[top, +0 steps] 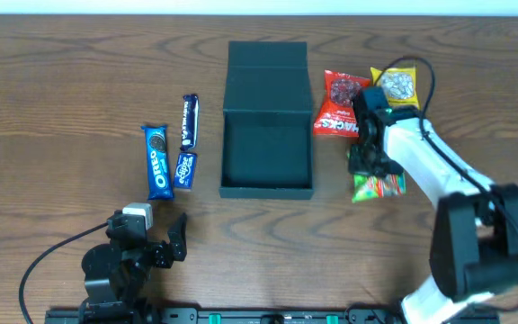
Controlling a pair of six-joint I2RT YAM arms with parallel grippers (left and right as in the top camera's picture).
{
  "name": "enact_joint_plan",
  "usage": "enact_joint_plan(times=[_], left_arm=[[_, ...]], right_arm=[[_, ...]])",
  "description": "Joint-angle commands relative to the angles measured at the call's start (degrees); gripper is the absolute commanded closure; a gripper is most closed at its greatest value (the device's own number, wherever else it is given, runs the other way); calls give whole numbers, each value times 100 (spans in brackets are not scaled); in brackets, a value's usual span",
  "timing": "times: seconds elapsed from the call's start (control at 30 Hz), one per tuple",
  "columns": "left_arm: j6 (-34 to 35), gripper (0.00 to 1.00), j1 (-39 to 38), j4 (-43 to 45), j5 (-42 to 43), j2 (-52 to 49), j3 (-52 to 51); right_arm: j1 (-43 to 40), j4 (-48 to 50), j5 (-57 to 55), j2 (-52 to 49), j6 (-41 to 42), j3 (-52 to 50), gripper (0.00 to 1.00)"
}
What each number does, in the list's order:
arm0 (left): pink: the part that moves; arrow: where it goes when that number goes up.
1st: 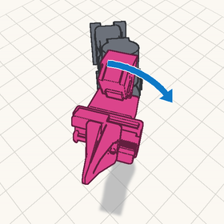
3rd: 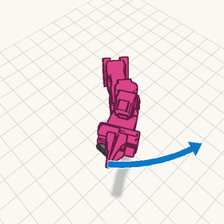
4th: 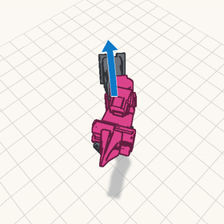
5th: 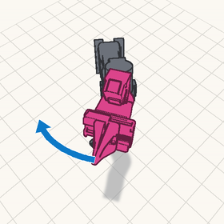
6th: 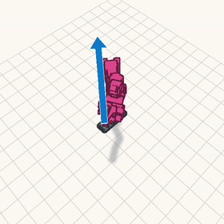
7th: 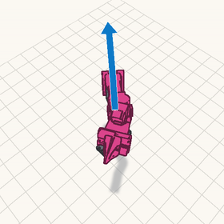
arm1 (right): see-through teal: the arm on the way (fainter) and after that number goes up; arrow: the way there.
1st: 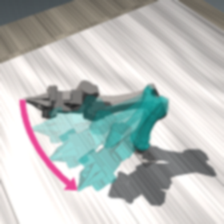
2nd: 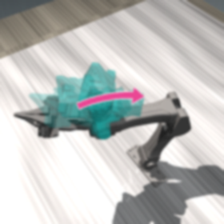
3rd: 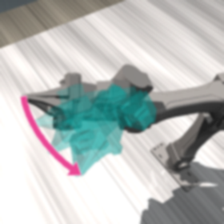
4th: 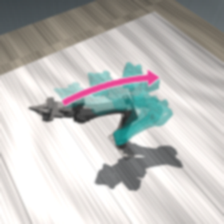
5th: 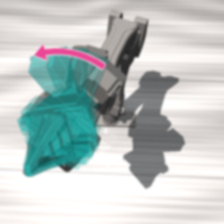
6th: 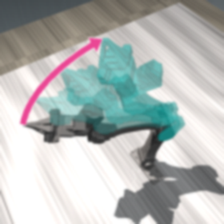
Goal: Pack container
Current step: 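Carry the Haribo bag left and lower it into the black box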
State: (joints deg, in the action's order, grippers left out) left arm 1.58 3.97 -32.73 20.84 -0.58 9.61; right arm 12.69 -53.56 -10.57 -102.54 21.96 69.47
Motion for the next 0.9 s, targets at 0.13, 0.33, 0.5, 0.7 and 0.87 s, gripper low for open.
enact_joint_plan(times=[0.13, 0.33, 0.5, 0.7, 0.87], left_arm=[[57, 5, 13, 20, 59, 37, -72], [57, 5, 13, 20, 59, 37, -72], [57, 5, 13, 20, 59, 37, -72], [57, 5, 13, 20, 59, 37, -72], [57, 5, 13, 20, 59, 37, -72]], right_arm=[[802, 1008, 1405, 1272, -1624, 715, 99], [1593, 2072, 3324, 1357, -4406, 715, 99], [1891, 2192, 3331, 1054, -5626, 715, 99], [1917, 2284, 3324, 470, -5853, 715, 99], [1967, 2269, 3169, 33, -5932, 715, 99]])
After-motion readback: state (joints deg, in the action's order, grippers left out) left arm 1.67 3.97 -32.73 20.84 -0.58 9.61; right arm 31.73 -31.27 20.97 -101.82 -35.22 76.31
